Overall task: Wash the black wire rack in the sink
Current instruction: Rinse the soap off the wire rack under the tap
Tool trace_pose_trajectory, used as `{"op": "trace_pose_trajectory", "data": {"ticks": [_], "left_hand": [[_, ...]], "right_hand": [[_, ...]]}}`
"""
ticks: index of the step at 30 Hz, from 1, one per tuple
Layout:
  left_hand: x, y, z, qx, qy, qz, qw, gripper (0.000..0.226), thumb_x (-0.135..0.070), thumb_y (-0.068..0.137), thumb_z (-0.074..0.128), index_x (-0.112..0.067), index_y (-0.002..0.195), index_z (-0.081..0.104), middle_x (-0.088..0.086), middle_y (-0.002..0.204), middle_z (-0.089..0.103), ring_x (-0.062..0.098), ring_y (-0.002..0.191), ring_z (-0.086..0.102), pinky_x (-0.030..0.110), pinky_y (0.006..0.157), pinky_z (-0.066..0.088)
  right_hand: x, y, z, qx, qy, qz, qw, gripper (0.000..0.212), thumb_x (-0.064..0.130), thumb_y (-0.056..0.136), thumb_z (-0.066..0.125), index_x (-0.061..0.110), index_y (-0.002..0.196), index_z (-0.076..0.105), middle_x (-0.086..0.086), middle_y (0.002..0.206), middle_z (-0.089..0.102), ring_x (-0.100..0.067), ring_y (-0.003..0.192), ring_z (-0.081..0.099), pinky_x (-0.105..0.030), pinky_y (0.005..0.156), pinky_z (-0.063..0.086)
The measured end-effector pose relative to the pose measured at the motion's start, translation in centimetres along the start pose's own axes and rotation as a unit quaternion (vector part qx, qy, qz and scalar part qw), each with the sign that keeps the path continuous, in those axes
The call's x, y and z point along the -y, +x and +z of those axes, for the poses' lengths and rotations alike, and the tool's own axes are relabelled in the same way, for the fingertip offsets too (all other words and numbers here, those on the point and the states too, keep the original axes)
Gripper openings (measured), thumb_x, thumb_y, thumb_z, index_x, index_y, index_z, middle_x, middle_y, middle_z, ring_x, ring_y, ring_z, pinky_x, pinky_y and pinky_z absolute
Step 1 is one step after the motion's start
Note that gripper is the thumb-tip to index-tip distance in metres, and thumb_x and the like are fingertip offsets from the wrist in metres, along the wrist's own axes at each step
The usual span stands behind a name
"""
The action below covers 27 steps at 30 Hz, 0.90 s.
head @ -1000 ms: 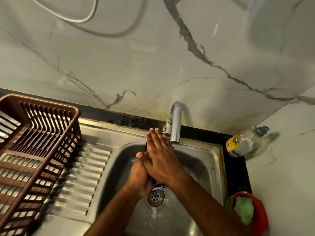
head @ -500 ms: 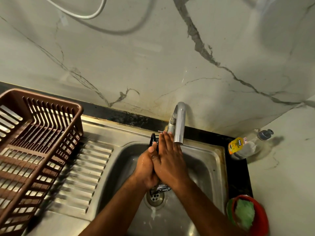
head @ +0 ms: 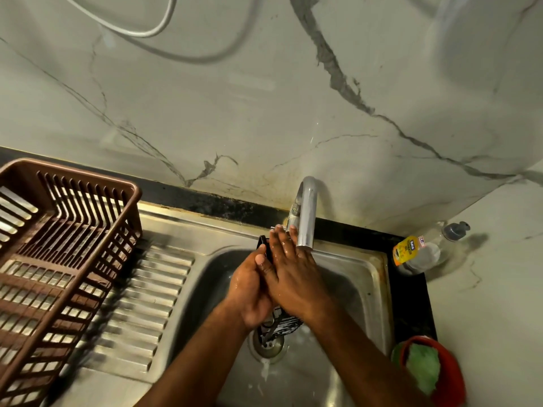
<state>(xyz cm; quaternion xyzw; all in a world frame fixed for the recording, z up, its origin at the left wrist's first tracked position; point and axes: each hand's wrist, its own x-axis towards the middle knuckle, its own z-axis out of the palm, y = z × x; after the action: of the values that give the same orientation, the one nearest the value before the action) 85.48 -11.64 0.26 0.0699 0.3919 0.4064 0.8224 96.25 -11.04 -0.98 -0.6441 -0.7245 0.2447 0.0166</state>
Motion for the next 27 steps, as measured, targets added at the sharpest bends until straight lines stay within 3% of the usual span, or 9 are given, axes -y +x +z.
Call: {"op": "trace_pose_trajectory", "data": {"ticks": [3, 7, 9, 12, 16, 18, 22, 24, 27], "left_hand": [[-0.7, 0.9, -0.4, -0.033, 0.006, -0.015, 0.999, 0.041, -0.028, 0.106, 0.048, -0.001, 0.132, 0.064, 0.021, 0.128, 0.069, 0.032, 0.121, 0.067, 0.044, 0.117, 0.041], [-1.4, 1.7, 0.0, -0.068, -0.007, -0.037, 0.997, 0.039, -0.03, 0.104, 0.053, -0.001, 0.125, 0.07, 0.021, 0.121, 0.072, 0.031, 0.113, 0.071, 0.044, 0.108, 0.051], [-1.7, 1.7, 0.4, -0.078, -0.02, -0.04, 0.996, 0.036, -0.028, 0.105, 0.052, -0.001, 0.117, 0.073, 0.023, 0.109, 0.074, 0.032, 0.098, 0.074, 0.045, 0.092, 0.059], [-1.4, 1.7, 1.3, -0.078, -0.052, -0.046, 0.995, 0.039, -0.028, 0.109, 0.041, 0.002, 0.125, 0.061, 0.022, 0.1, 0.072, 0.03, 0.091, 0.071, 0.043, 0.09, 0.059], [-0.8, 1.8, 1.7, -0.088, -0.076, -0.042, 0.992, 0.041, -0.027, 0.112, 0.03, 0.001, 0.12, 0.058, 0.024, 0.092, 0.074, 0.032, 0.077, 0.074, 0.048, 0.066, 0.065], [-0.9, 1.5, 1.4, -0.102, -0.076, -0.031, 0.991, 0.041, -0.026, 0.112, 0.029, 0.003, 0.121, 0.056, 0.029, 0.095, 0.075, 0.036, 0.076, 0.077, 0.046, 0.06, 0.064], [-0.3, 0.2, 0.8, -0.099, -0.021, 0.027, 0.995, 0.035, -0.031, 0.11, 0.038, -0.006, 0.113, 0.063, 0.016, 0.087, 0.073, 0.023, 0.076, 0.073, 0.038, 0.076, 0.061], [0.6, -0.8, 1.0, -0.115, 0.062, 0.05, 0.99, 0.039, -0.036, 0.109, 0.041, -0.009, 0.115, 0.068, 0.016, 0.1, 0.076, 0.024, 0.085, 0.074, 0.041, 0.082, 0.058], [0.8, -1.4, 0.8, -0.137, 0.13, 0.051, 0.981, 0.038, -0.035, 0.109, 0.04, -0.013, 0.114, 0.072, 0.014, 0.105, 0.078, 0.024, 0.085, 0.075, 0.038, 0.074, 0.056]], "right_hand": [[0.2, -1.0, 0.1, -0.01, -0.007, -0.046, 0.999, 0.08, 0.071, 0.086, -0.011, 0.031, 0.155, -0.02, 0.015, 0.159, -0.035, -0.006, 0.146, -0.034, -0.033, 0.122, -0.016], [-0.5, -3.6, 0.8, -0.031, -0.03, -0.088, 0.995, 0.088, 0.075, 0.084, -0.022, 0.027, 0.158, -0.014, 0.009, 0.163, -0.028, -0.01, 0.15, -0.029, -0.033, 0.124, -0.014], [-1.6, -4.6, 1.7, -0.084, -0.016, -0.131, 0.988, 0.078, 0.067, 0.097, -0.007, 0.025, 0.161, 0.004, 0.007, 0.169, -0.008, -0.008, 0.155, -0.014, -0.032, 0.126, -0.007], [-3.9, -4.1, 2.1, -0.204, 0.015, -0.167, 0.964, 0.06, 0.05, 0.107, 0.012, 0.025, 0.153, 0.041, 0.005, 0.161, 0.037, -0.01, 0.152, 0.026, -0.037, 0.125, 0.016], [-4.9, -2.0, 2.1, -0.351, 0.143, -0.05, 0.924, 0.058, 0.045, 0.106, 0.026, 0.011, 0.123, 0.07, -0.007, 0.128, 0.069, -0.022, 0.124, 0.059, -0.042, 0.11, 0.042], [-3.9, -1.3, 1.9, -0.355, 0.235, 0.037, 0.904, 0.053, 0.043, 0.102, 0.035, 0.008, 0.113, 0.072, -0.007, 0.114, 0.072, -0.019, 0.108, 0.064, -0.043, 0.094, 0.054], [-1.9, -0.7, 1.4, -0.335, 0.216, 0.061, 0.915, 0.035, 0.03, 0.091, 0.046, 0.011, 0.097, 0.076, -0.002, 0.098, 0.069, -0.016, 0.086, 0.065, -0.023, 0.072, 0.053], [-1.1, -0.5, 1.5, -0.334, 0.218, 0.084, 0.913, 0.032, 0.03, 0.089, 0.048, 0.012, 0.096, 0.074, -0.002, 0.1, 0.067, -0.016, 0.087, 0.065, -0.022, 0.072, 0.053], [-0.1, -0.9, 2.3, -0.338, 0.222, 0.074, 0.912, 0.037, 0.037, 0.088, 0.042, 0.017, 0.102, 0.071, 0.0, 0.107, 0.063, -0.016, 0.097, 0.063, -0.023, 0.083, 0.053]]}}
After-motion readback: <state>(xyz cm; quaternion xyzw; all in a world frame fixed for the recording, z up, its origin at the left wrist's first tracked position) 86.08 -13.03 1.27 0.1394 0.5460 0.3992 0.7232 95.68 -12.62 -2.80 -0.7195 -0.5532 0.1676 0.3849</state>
